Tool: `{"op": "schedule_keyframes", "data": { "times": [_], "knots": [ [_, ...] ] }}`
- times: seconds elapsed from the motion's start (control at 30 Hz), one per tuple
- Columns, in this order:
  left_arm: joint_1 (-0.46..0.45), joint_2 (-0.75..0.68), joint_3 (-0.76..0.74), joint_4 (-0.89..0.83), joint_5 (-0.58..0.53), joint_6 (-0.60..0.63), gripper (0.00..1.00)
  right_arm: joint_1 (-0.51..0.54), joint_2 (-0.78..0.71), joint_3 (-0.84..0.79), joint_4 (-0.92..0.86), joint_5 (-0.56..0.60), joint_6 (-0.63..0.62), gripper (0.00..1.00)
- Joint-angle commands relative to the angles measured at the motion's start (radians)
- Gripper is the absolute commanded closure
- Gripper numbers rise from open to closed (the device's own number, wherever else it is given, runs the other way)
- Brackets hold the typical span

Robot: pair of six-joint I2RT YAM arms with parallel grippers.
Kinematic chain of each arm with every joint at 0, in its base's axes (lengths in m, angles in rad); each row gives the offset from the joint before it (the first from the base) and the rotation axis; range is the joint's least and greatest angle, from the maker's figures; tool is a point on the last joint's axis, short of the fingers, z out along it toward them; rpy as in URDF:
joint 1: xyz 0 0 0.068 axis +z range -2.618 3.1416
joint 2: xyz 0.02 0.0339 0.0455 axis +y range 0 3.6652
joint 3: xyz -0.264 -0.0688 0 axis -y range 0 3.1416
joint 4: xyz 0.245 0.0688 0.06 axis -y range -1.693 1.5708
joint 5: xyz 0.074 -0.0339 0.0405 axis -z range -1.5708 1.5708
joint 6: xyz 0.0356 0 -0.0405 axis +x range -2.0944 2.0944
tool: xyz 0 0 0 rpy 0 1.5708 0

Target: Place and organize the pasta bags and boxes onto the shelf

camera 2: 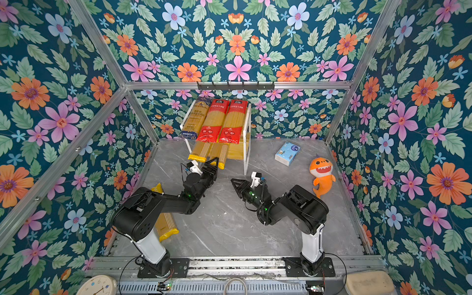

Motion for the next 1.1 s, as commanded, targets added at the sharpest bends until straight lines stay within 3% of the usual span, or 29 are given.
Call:
{"op": "schedule_keyframes", "data": {
  "times": [0.0, 0.1, 0.27, 0.5, 0.8, 1.07],
  "knots": [
    [0.0, 0.02, 0.012, 0.07, 0.017, -0.017, 0.33, 0.002, -0.009, -0.002, 0.06, -0.002, 0.01, 0.65],
    [0.007, 0.032, 0.007, 0.093, 0.011, -0.035, 0.47, 0.001, -0.013, -0.01, 0.059, 0.001, 0.01, 0.65],
    [0.038, 0.015, -0.033, 0.111, -0.026, -0.05, 0.61, 0.002, -0.01, -0.009, 0.06, -0.005, 0.009, 0.65],
    [0.049, -0.004, -0.023, 0.086, -0.029, -0.025, 0.67, 0.002, -0.005, -0.004, 0.059, -0.007, 0.009, 0.65],
    [0.04, 0.019, 0.02, 0.089, -0.063, -0.02, 0.87, 0.006, -0.004, -0.007, 0.06, -0.005, 0.007, 0.65],
    [0.001, -0.019, -0.054, 0.104, -0.209, -0.027, 0.94, 0.008, 0.003, 0.0, 0.06, -0.005, 0.008, 0.65]
  ]
}}
